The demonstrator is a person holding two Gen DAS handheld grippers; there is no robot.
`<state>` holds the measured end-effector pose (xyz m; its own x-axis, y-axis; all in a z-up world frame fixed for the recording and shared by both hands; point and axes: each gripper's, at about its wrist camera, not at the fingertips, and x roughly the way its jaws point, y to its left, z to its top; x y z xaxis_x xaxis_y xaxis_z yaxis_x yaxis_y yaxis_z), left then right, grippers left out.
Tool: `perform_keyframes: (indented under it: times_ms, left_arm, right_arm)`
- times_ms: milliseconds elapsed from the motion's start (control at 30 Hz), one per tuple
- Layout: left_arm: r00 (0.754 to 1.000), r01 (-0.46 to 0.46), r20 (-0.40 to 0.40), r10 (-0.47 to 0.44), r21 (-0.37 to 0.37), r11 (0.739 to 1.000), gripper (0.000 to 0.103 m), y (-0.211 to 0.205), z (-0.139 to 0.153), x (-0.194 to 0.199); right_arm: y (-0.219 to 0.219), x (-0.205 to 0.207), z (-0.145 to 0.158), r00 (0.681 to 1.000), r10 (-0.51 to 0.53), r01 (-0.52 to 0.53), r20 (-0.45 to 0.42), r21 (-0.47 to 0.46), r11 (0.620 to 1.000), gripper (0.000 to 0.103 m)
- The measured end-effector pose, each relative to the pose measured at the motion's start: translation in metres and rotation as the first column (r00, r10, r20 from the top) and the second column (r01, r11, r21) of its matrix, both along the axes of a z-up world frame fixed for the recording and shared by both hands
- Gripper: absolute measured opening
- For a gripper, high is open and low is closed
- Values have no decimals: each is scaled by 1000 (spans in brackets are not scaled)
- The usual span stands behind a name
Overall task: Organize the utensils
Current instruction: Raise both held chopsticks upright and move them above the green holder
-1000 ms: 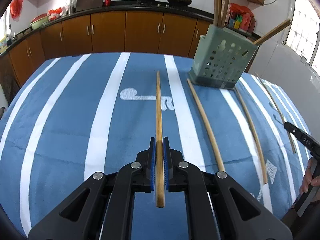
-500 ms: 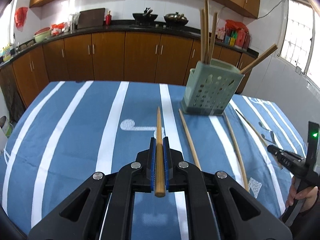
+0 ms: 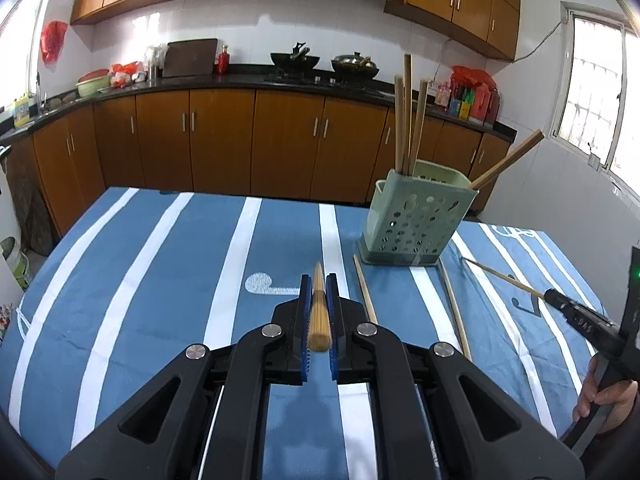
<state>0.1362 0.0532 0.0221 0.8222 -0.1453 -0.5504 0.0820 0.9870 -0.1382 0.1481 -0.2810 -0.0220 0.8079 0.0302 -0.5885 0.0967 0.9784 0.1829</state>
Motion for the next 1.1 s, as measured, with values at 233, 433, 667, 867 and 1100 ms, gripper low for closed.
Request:
perform_keyframes:
  times_ms: [233,433,667,867,1100]
  left_arm:
    - [1000,-4,30,4,-11,1000,7,1,9,-3]
    - [998,0,60,1,-9,1000,7,0,19,-4]
    - [994,9,112,-8,-7,1000,7,-1,37,-3]
    - [986,39,160,-37,-9,999,7,-11,57,-2]
    - [962,84,262,-71,-39,996,7,-28,95,4]
  right_arm:
    - [-3,-9,27,995,-5,5,100,6,1000,8]
    - [0,-12,44,988,4,-4,154,5,1000,8]
    - [9,-15,74,971,42,-41,237,-9,999,8]
    - [13,-18,108,948,86,-99,306,27,995,8]
    - [22,-21,158,898,117,-162,425,72,984,8]
